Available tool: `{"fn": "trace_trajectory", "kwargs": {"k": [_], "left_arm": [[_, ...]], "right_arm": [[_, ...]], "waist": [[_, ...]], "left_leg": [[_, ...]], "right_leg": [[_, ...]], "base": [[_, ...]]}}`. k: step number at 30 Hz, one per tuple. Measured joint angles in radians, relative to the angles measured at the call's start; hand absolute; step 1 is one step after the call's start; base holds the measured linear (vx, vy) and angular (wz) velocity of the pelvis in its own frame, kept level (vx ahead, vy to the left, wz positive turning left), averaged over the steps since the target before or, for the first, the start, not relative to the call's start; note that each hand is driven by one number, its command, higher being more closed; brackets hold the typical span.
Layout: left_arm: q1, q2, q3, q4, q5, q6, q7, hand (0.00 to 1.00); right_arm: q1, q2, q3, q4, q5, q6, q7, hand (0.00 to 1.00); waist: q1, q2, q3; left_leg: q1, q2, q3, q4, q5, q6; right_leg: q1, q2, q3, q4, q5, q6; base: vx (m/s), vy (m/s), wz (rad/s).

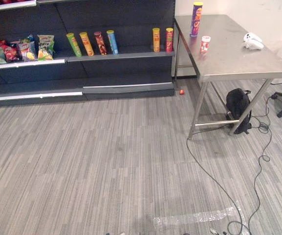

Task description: Put the gum and the chips on the shelf.

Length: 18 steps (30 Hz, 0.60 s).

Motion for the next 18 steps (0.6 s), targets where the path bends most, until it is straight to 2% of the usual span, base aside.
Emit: {"fn": "trace_trajectory", "kwargs": {"k": [4, 6, 7, 8, 9, 10, 11, 12, 13, 14, 15, 16, 18], "left_arm": [[-0.007, 0.002, -0.001, 0.001, -0.003, 0.001, 0.006, 0.0], [-0.011, 0.004, 0.008, 0.0, -0.011, 0.001, 0.015, 0.0], [-0.018, 0.007, 0.023, -0.001, -0.013, 0.001, 0.019, 0.0], [-0.022, 0.01, 0.029, -0.003, -0.014, 0.0, 0.023, 0.0], [-0.027, 0.02, 0.031, -0.007, -0.015, 0.0, 0.024, 0.0], [-0.031, 0.024, 0.031, -0.014, -0.02, 0.0, 0.024, 0.0], [-0.032, 0.02, 0.032, -0.017, -0.038, 0.0, 0.024, 0.0], [-0.031, 0.012, 0.04, -0.022, -0.058, -0.002, 0.023, 0.0], [-0.032, 0.004, 0.043, -0.022, -0.074, -0.003, 0.022, 0.0], [-0.033, 0.002, 0.049, -0.023, -0.08, -0.004, 0.021, 0.0], [-0.035, -0.002, 0.059, -0.023, -0.084, -0.007, 0.019, 0.0], [-0.035, -0.006, 0.061, -0.022, -0.09, -0.009, 0.02, 0.0], [-0.035, -0.006, 0.061, -0.022, -0.099, -0.011, 0.021, 0.0]], "right_arm": [[-0.008, -0.003, 0.023, -0.003, 0.034, 0.0, -0.006, 0.0], [-0.016, -0.004, 0.04, -0.011, 0.068, -0.002, -0.016, 0.0], [-0.017, 0.002, 0.043, -0.013, 0.07, -0.01, -0.026, 0.0], [-0.017, 0.006, 0.05, -0.016, 0.07, -0.016, -0.027, 0.0], [-0.025, 0.007, 0.075, -0.018, 0.07, -0.022, -0.026, 0.0], [-0.026, 0.006, 0.089, -0.018, 0.079, -0.023, -0.021, 0.0], [-0.026, 0.003, 0.097, -0.019, 0.083, -0.023, -0.02, 0.0], [-0.023, -0.01, 0.107, -0.019, 0.088, -0.023, -0.014, 0.0], [-0.021, -0.026, 0.115, -0.016, 0.088, -0.022, -0.005, 0.0], [-0.02, -0.029, 0.116, -0.015, 0.089, -0.022, 0.0, 0.0], [-0.023, -0.026, 0.117, -0.015, 0.089, -0.022, 0.004, 0.0], [-0.031, -0.03, 0.115, -0.014, 0.09, -0.022, 0.009, 0.0], [-0.036, -0.03, 0.114, -0.012, 0.099, -0.021, 0.015, 0.0]], "waist": [[0.0, -0.002, 0.002], [0.0, -0.01, 0.017], [0.0, -0.021, 0.026], [0.001, -0.029, 0.031], [0.002, -0.04, 0.041], [0.002, -0.053, 0.046], [0.002, -0.051, 0.054], [0.012, -0.03, 0.069], [0.018, -0.021, 0.079], [0.021, -0.024, 0.082], [0.027, -0.022, 0.081], [0.025, -0.018, 0.083], [0.025, -0.018, 0.084]], "left_leg": [[-0.02, 0.004, -0.002, 0.0, 0.002, 0.002], [-0.024, 0.005, 0.001, 0.006, 0.002, 0.001], [-0.049, 0.011, 0.0, 0.06, -0.017, -0.012], [-0.084, 0.02, 0.0, 0.128, -0.042, -0.016], [-0.17, 0.044, 0.001, 0.296, -0.08, -0.028], [-0.253, 0.069, 0.002, 0.463, -0.083, -0.031], [-0.284, 0.085, 0.002, 0.537, -0.082, -0.03], [-0.325, 0.118, 0.001, 0.654, -0.079, -0.029], [-0.357, 0.141, -0.003, 0.744, -0.062, -0.039], [-0.382, 0.143, -0.009, 0.785, -0.042, -0.038], [-0.407, 0.14, -0.012, 0.796, -0.066, -0.023], [-0.433, 0.143, -0.012, 0.767, -0.089, -0.022], [-0.442, 0.141, -0.011, 0.637, -0.086, -0.025]], "right_leg": [[-0.027, 0.0, -0.003, 0.019, -0.002, -0.002], [-0.031, -0.002, -0.002, 0.027, -0.009, -0.012], [-0.036, -0.009, -0.007, 0.042, -0.02, -0.028], [-0.049, -0.015, -0.01, 0.056, -0.033, -0.03], [-0.06, -0.024, -0.022, 0.075, -0.057, -0.039], [-0.056, -0.03, -0.034, 0.076, -0.062, -0.043], [-0.045, -0.029, -0.039, 0.074, -0.063, -0.044], [-0.02, -0.019, -0.045, 0.074, -0.071, -0.042], [0.0, -0.018, -0.043, 0.074, -0.078, -0.042], [0.004, -0.023, -0.04, 0.074, -0.08, -0.042], [0.008, -0.041, -0.035, 0.077, -0.084, -0.038], [0.004, -0.055, -0.031, 0.077, -0.084, -0.034], [0.005, -0.083, -0.024, 0.077, -0.087, -0.017]], "base": [[0.0, 0.0, -0.01], [0.0, 0.001, -0.02], [-0.02, 0.0, 0.1], [-0.05, -0.026, 0.21], [-0.07, -0.06, 0.32], [-0.07, -0.074, 0.32], [-0.04, -0.067, 0.27], [-0.01, -0.026, 0.15], [0.01, 0.021, 0.11], [0.07, 0.085, -0.01], [0.11, 0.117, -0.09], [0.12, 0.11, -0.11], [0.17, 0.154, -0.07]]}}
